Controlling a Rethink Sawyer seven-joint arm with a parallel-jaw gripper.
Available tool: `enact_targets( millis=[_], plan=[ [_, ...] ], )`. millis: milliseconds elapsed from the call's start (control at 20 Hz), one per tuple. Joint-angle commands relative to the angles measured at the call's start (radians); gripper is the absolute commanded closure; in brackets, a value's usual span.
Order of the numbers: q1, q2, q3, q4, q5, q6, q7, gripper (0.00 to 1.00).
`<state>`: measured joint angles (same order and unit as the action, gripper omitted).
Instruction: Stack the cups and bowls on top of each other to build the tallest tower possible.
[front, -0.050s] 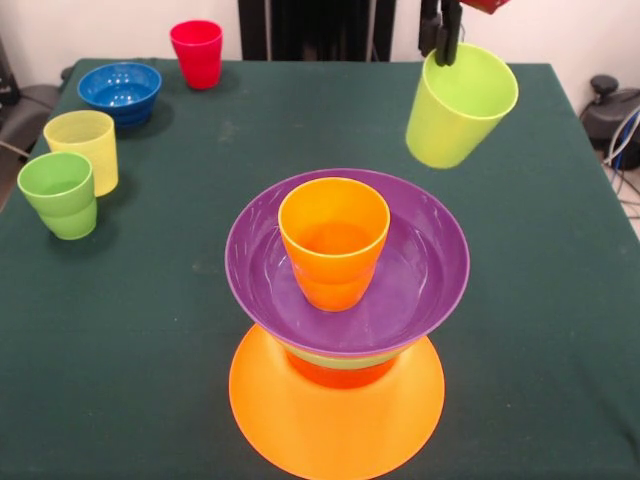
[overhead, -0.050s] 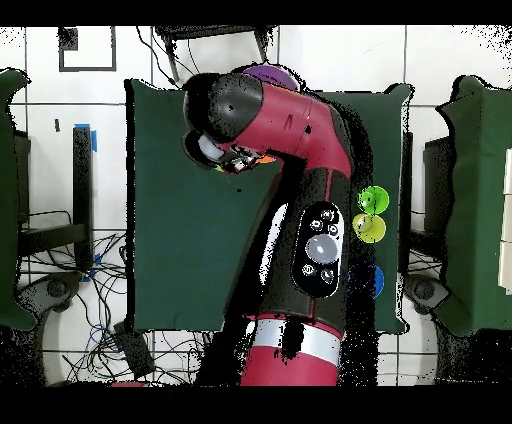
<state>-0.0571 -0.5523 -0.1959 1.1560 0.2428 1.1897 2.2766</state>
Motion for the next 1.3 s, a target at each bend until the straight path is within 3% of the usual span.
enact_targets(
  millis=[50, 650, 800, 1000, 1300],
  plan=[
    [-0.022, 0.046, 0.118, -0.042, -0.008, 0.08, 0.012, 1.0],
    [-0.034, 0.053, 0.138, -0.234, -0.006, 0.307, 0.047, 1.0],
    [-0.032, 0.05, 0.132, -0.24, -0.004, 0.318, 0.056, 1.0],
    [-0.043, 0.078, 0.136, -0.308, -0.01, 0.362, 0.048, 1.0],
    [-0.059, 0.138, 0.15, -0.412, -0.024, 0.342, 0.01, 1.0]
  ],
)
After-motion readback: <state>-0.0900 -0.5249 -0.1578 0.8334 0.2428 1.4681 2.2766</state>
